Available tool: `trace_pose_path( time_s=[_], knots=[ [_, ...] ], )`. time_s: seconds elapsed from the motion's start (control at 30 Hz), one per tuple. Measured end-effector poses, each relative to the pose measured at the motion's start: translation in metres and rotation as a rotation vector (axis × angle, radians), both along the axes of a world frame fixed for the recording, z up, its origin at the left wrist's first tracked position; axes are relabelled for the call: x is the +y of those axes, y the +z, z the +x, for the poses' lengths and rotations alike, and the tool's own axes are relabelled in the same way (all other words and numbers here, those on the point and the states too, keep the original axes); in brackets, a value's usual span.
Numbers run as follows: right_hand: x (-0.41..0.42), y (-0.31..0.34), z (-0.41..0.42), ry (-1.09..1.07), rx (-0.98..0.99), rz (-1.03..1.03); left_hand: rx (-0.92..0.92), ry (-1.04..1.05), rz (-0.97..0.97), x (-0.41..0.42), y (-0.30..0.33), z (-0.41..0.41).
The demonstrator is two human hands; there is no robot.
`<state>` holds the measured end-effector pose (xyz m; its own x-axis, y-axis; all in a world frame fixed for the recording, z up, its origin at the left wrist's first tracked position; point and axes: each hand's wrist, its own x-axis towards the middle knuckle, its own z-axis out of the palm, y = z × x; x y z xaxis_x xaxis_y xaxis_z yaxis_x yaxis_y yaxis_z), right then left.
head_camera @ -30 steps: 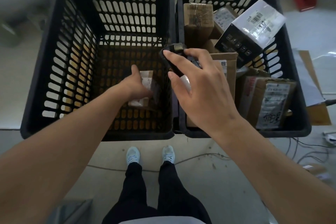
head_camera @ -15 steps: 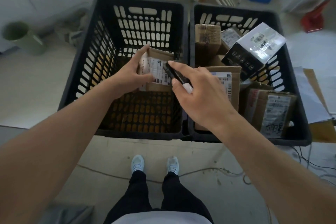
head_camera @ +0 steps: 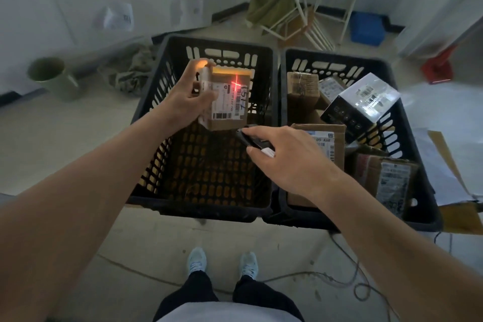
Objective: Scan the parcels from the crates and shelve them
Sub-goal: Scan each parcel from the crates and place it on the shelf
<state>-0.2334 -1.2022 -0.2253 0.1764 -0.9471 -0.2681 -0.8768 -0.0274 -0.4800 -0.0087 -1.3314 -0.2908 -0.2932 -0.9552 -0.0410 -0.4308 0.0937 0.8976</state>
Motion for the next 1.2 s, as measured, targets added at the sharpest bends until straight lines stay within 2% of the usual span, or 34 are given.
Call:
trace_pose_path(
  time_s=[0.1,0.5,0.7,0.87,1.03,1.2],
  knots=[
    [0.000,0.010,0.002,0.030,0.034,0.015,-0.015,-0.001,-0.056,-0.006,0.008,0.004],
    [0.005,0.030,0.015,0.021,0.074,0.096,0.096,-0.018,-0.075,-0.022,0.037,0.018],
    [0.011,0.038,0.025,0.042,0.070,0.106,0.078,-0.048,-0.161,-0.027,0.042,0.020],
    [0.012,0.039,0.034,0.034,0.076,0.110,0.107,-0.046,-0.155,-0.031,0.045,0.024],
    [0.013,0.042,0.040,0.033,0.057,0.107,0.021,-0.075,-0.199,-0.033,0.045,0.031],
    [0.009,0.041,0.046,0.016,0.051,0.101,0.038,-0.092,-0.191,-0.036,0.051,0.035]
  ],
)
